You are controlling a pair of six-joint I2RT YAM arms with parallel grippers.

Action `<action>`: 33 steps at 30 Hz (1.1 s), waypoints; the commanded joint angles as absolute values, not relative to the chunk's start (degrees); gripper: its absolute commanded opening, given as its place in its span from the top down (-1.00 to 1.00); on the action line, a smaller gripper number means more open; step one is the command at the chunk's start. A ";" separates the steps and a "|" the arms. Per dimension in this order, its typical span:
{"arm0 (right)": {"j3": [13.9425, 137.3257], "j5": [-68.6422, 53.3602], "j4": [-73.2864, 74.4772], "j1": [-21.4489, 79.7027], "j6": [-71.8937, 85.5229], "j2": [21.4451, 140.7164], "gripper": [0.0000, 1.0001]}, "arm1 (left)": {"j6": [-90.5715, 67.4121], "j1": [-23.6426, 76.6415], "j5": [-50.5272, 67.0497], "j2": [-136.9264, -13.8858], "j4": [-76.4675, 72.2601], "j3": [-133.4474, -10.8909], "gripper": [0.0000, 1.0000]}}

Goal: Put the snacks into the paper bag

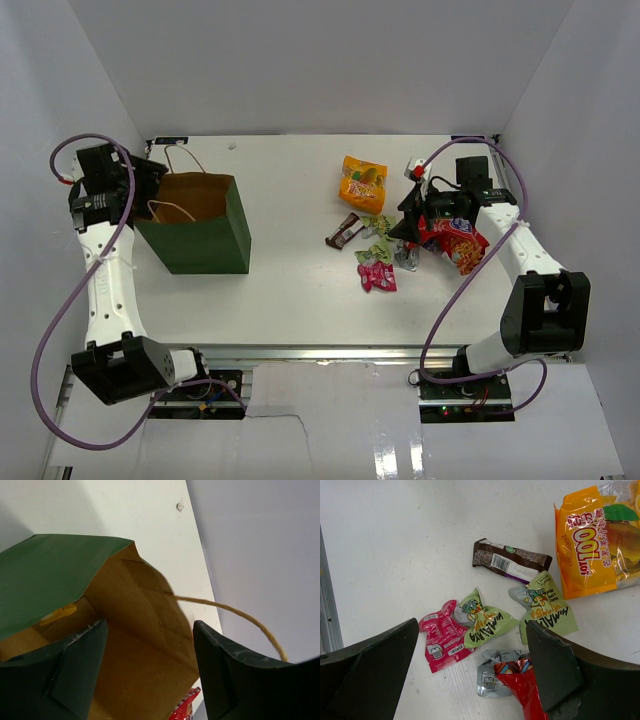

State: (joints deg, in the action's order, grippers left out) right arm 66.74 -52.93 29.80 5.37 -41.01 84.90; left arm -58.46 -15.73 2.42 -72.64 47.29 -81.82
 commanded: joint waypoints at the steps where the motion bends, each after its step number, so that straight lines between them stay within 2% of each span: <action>1: 67.23 -55.45 29.79 5.27 -42.88 85.52 -0.87 | -55.03 -15.47 2.29 -70.84 45.62 -84.98 -0.61; 4: 67.59 -59.32 35.14 5.80 -51.65 86.74 -0.87 | -50.65 -15.47 1.23 -70.93 44.57 -87.97 -0.68; 8: 68.29 -62.93 54.16 7.47 -83.15 88.50 -0.96 | -38.72 -15.56 -1.40 -69.09 41.14 -91.31 -0.70; 9: 67.59 -62.41 56.40 7.82 -98.28 88.77 -0.98 | -36.32 -15.47 -1.93 -68.21 38.96 -91.49 -0.72; 12: 67.58 -55.92 55.82 10.98 -110.61 90.52 -1.00 | -28.32 -15.47 -1.94 -63.47 33.33 -90.53 -0.79; 14: 69.86 -50.57 55.63 14.40 -113.89 94.20 -1.00 | -25.50 -15.47 1.83 -59.18 30.25 -87.82 -0.82; 15: 71.53 -49.32 55.90 15.55 -114.95 95.78 -0.92 | -23.57 -15.47 4.02 -57.76 27.54 -86.67 -0.83; 20: 89.01 -43.79 57.66 21.70 -111.90 110.46 -0.90 | -22.06 -15.47 18.25 -49.50 25.13 -78.33 -0.93; 24: 97.90 -40.35 56.95 24.51 -107.41 118.38 -0.90 | -21.36 -15.56 20.48 -40.37 27.15 -74.89 -0.96; 33: 109.77 -34.81 59.77 26.63 -100.20 131.65 -0.82 | -22.85 -15.47 22.85 -33.75 31.81 -74.97 -0.96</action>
